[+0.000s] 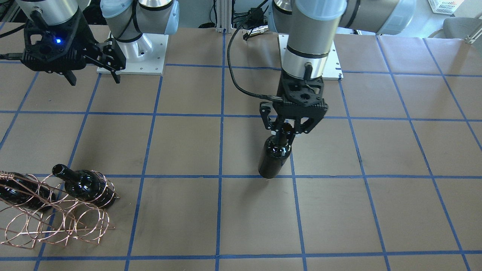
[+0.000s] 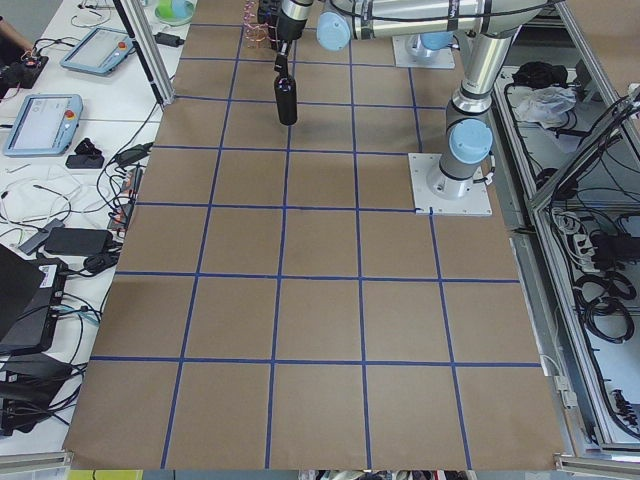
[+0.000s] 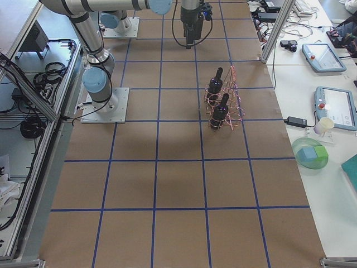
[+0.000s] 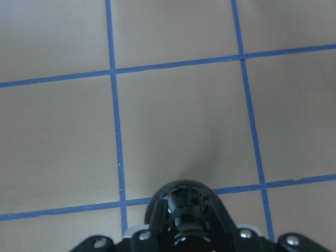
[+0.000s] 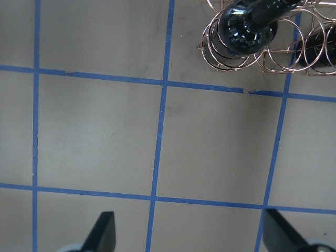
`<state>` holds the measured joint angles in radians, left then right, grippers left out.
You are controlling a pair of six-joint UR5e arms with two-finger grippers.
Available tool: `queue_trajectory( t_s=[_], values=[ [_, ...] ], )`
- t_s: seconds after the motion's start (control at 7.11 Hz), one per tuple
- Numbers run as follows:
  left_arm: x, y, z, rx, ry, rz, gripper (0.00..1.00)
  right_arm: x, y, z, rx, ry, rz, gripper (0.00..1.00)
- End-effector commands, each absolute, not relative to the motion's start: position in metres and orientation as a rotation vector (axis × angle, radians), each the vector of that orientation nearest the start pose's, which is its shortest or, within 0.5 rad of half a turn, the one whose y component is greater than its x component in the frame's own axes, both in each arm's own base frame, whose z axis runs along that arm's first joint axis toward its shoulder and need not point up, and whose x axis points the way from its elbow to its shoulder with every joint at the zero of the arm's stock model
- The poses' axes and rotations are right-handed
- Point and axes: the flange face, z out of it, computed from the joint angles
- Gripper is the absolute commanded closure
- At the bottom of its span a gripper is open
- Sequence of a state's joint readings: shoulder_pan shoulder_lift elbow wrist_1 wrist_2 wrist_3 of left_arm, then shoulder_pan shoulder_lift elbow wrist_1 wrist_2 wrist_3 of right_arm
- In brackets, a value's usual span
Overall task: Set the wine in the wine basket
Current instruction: 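Carry the bottle with the left gripper to the table center, set upright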
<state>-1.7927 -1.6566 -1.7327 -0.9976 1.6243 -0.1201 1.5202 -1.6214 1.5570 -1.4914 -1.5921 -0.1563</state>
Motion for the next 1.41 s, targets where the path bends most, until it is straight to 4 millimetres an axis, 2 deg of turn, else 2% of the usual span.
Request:
queue_trajectory(
  t_s=[0.0,0.14,0.28,1.27],
  values=[
    [-0.304,-0.458,0.403,-0.02,3.098,-0.566,0.95,0.107,-0.475,0.511,-0.168,3.158,0.028,0.0],
    [-0.321,-0.453,0.397,-0.006,3.09,-0.613,0.95,0.106,-0.474,0.51,-0.168,3.168,0.035,0.0],
    [-0.323,-0.452,0.399,-0.139,3.11,-0.623,0.95,0.106,-0.474,0.51,-0.169,3.174,0.038,0.0],
    [-0.334,-0.445,0.382,-0.201,3.115,-0.534,0.96,0.106,-0.475,0.508,-0.169,3.173,0.035,0.0]
  ],
)
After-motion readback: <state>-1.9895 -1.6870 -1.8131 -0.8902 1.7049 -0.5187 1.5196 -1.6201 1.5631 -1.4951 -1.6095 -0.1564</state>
